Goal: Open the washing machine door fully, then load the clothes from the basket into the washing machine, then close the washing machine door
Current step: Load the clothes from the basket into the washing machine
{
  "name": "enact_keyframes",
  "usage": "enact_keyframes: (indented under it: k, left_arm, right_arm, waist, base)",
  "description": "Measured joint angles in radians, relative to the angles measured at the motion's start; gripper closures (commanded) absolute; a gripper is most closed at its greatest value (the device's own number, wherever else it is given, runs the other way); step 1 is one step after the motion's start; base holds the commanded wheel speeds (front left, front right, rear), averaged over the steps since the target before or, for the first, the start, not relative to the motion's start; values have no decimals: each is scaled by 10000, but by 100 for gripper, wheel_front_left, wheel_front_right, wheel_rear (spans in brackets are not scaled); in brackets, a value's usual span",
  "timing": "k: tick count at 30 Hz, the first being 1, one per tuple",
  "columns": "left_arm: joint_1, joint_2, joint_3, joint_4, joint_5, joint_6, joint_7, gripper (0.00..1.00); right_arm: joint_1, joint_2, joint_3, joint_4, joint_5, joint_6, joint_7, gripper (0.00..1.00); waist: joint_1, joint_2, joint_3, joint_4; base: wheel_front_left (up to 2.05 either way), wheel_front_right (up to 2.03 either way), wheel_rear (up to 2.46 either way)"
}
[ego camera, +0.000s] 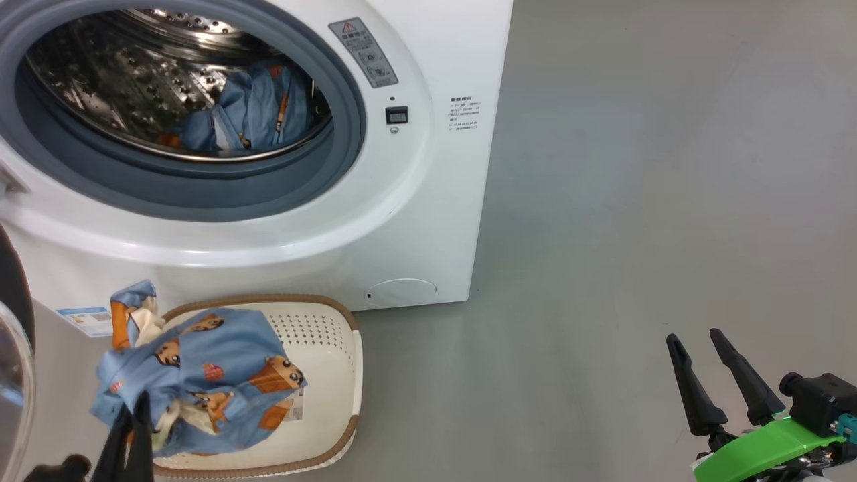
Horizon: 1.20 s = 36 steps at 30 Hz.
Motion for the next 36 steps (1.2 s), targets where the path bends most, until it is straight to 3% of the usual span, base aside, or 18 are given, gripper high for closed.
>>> enact_keyframes:
  k: [10, 20, 31, 36]
  left_arm:
    - [-23, -134, 42, -445, 38, -35, 0, 100]
    - [-3200, 493, -489, 142, 21, -134, 38, 100]
    - [-7008, 1164, -656, 2477, -167, -207, 192, 100]
    - [-8445, 1611, -740, 4207, -136, -207, 176, 100]
  right_arm:
    - [0, 42, -21, -50, 0, 0, 0, 0]
    - [-82, 334, 59, -117, -8, 2, 0, 0]
    - [-1180, 677, 422, -180, -38, 0, 0, 0]
    - [-1679, 775, 497, -199, -115, 2, 0, 0]
  waist:
    - [0, 0, 99, -15]
    - [0, 0, 702, -156]
    - [0, 0, 1804, -598]
    - [0, 0, 2425, -928]
  base:
    - [0, 0, 0]
    - [0, 0, 0]
    - [0, 0, 0]
    - [0, 0, 0]
